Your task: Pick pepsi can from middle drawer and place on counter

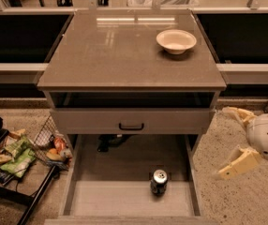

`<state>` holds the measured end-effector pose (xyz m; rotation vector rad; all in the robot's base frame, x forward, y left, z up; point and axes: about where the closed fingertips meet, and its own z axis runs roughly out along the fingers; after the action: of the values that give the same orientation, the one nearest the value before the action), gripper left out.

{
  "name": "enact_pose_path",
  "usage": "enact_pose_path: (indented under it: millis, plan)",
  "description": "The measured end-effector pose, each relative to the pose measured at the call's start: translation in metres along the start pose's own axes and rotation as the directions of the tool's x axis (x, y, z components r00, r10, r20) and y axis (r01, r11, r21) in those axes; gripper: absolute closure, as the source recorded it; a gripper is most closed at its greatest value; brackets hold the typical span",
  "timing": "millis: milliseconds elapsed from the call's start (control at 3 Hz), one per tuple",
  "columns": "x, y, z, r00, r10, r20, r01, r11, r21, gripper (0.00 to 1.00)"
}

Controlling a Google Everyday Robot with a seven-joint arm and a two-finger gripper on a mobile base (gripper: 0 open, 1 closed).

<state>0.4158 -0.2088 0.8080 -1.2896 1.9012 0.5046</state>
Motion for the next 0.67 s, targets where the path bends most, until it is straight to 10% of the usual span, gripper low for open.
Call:
enact_pose_path:
  millis: [667]
  plan:
    - [0.031,0.021,0.039,1.000,0.025,-0.017,-0.026,0.9989,-0.038,0.00]
